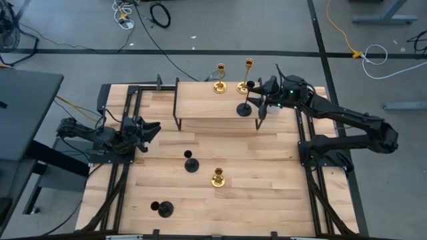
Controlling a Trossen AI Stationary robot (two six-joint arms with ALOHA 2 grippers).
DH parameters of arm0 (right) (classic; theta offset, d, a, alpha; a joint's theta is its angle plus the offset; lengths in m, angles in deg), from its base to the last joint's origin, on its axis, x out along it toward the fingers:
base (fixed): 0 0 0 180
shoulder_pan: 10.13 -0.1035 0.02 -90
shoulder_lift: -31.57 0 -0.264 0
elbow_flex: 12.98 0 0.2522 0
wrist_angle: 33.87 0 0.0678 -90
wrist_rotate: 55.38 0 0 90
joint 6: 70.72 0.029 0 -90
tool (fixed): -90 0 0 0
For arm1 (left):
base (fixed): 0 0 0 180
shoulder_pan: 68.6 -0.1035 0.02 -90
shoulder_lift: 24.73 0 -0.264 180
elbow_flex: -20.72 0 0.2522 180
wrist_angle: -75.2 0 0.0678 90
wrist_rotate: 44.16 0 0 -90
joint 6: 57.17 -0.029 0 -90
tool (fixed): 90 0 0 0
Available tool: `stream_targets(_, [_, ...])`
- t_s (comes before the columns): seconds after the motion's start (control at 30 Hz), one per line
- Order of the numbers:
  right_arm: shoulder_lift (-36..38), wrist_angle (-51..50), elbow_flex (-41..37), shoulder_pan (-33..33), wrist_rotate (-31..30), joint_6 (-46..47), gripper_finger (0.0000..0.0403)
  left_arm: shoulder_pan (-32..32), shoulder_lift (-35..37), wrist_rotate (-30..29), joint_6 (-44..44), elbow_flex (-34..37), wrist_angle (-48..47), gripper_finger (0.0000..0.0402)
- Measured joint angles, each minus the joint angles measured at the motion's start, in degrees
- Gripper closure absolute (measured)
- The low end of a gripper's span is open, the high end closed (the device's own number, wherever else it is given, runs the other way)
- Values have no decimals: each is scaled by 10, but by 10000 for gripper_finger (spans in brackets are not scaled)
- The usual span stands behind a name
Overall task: Pick & Place candle stick holders
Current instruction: Put the gold candle holder on the shelf
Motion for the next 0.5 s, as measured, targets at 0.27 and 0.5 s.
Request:
stream_targets(0.27, [69,-94,0,0,-15,-29,206,0,0,0,0,0,0,271])
stream_targets(0.5, [133,-213,0,-11,43,-15,211,0,0,0,0,0,0,271])
